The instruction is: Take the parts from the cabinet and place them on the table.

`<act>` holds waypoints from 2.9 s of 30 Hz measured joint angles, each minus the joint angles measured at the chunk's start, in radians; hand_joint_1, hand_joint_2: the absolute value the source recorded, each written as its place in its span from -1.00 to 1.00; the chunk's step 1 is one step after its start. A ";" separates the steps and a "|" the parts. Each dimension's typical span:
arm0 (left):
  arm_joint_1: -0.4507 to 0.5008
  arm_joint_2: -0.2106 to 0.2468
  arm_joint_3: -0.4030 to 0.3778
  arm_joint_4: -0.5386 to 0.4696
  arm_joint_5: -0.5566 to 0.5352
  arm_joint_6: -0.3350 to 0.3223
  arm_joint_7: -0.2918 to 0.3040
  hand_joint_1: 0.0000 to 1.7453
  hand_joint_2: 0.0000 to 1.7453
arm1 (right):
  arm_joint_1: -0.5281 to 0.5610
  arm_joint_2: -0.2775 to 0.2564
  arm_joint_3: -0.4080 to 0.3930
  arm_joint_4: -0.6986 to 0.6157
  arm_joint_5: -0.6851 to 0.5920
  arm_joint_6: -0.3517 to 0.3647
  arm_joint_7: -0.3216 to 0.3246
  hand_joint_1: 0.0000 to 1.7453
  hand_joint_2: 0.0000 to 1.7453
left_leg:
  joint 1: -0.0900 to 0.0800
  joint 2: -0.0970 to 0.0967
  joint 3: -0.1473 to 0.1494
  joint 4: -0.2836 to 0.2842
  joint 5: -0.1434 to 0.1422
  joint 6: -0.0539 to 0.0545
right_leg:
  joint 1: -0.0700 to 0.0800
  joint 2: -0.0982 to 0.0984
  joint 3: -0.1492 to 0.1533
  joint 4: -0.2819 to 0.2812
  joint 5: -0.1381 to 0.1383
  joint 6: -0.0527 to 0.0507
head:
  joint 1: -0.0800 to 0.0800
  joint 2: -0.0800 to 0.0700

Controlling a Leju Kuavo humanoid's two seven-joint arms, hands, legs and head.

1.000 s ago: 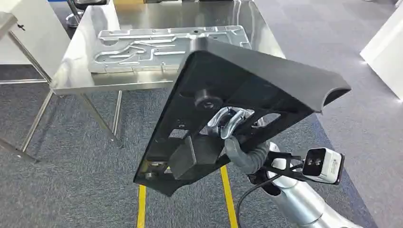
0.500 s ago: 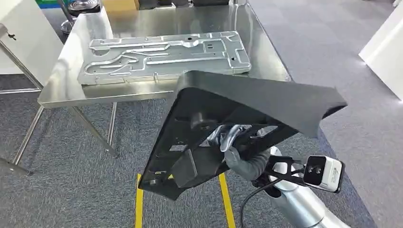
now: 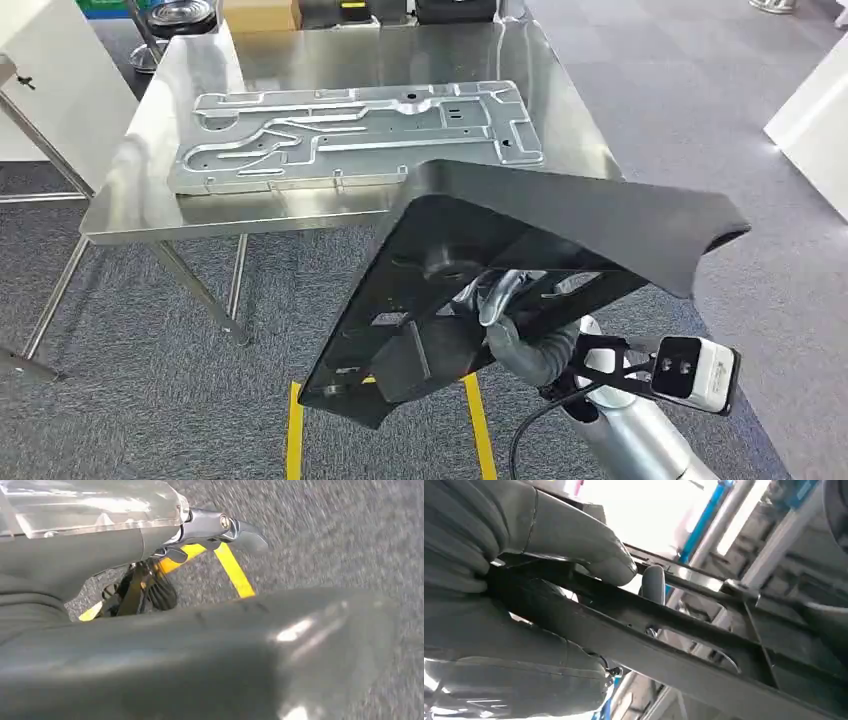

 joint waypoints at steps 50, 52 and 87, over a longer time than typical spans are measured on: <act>-0.010 0.023 -0.001 0.000 -0.013 -0.008 0.004 -1.00 -1.00 | -0.150 -0.153 0.102 -0.016 -0.138 -0.185 -0.001 1.00 1.00 | -0.001 0.009 -0.083 0.013 0.074 0.006 | -0.001 0.001 0.102 0.002 -0.035 0.006 | 0.000 0.000; -0.009 0.022 -0.001 0.000 -0.010 -0.010 0.000 -1.00 -1.00 | -0.135 -0.163 0.085 -0.029 -0.132 -0.167 -0.001 1.00 1.00 | 0.002 0.009 -0.072 0.008 0.072 0.016 | -0.005 0.000 0.078 0.055 -0.066 0.013 | 0.000 0.000; -0.017 0.027 -0.008 0.001 -0.010 -0.052 -0.012 -1.00 -1.00 | 0.085 -0.017 -0.086 -0.251 0.180 -0.163 -0.001 1.00 1.00 | 0.001 0.003 -0.051 -0.003 0.053 0.022 | -0.009 0.002 -0.075 0.307 -0.168 0.021 | 0.000 0.000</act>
